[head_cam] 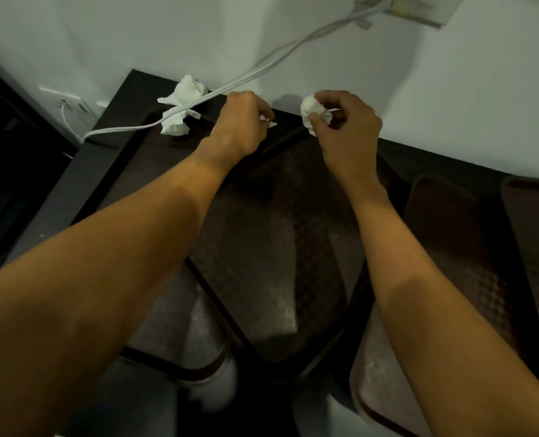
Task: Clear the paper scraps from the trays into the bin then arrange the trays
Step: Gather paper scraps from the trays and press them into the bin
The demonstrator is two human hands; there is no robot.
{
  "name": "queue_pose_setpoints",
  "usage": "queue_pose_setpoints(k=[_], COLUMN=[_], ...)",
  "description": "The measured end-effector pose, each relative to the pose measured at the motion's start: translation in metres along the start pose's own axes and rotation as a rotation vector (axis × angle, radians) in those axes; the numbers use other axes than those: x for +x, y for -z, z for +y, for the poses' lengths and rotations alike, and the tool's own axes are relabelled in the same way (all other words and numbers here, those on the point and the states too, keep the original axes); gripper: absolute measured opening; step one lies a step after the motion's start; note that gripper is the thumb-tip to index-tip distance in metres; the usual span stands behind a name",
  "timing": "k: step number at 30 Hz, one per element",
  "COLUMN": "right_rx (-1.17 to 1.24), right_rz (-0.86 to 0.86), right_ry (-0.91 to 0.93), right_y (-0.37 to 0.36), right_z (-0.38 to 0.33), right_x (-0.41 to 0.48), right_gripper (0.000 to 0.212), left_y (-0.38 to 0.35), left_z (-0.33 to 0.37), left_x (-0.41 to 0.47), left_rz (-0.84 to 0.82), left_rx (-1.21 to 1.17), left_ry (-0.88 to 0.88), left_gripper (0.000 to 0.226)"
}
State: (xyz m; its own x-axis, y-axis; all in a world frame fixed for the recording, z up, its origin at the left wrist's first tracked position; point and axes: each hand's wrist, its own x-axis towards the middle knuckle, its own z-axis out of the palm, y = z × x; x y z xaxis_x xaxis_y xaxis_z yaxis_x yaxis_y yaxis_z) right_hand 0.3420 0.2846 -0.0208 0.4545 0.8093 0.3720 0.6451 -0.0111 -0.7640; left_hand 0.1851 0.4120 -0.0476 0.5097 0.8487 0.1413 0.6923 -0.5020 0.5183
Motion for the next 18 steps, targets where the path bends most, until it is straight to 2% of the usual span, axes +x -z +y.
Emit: queue_pose_setpoints(k=[4,11,18], right_rx=[0.040,0.073,0.156], right_rz=[0.030,0.019,0.012], right_ry=[-0.042,-0.174,-0.147], right_y=[-0.001,-0.009,-0.015], right_z=[-0.015,-0.064,-0.127], right_x=[-0.016,-0.067,-0.147], right_gripper=[0.025,0.023,0.026], left_y=[0.017,0.064,0.114], left_z=[0.009,0.010,-0.003], left_x=[-0.032,-0.120,-0.231], left_rz=[0.113,0.197,0.293], left_rx=[-0.118,-0.338,-0.371], left_ry=[-0.013,0.111,0.178], left_gripper=[0.019,0.016,0.014])
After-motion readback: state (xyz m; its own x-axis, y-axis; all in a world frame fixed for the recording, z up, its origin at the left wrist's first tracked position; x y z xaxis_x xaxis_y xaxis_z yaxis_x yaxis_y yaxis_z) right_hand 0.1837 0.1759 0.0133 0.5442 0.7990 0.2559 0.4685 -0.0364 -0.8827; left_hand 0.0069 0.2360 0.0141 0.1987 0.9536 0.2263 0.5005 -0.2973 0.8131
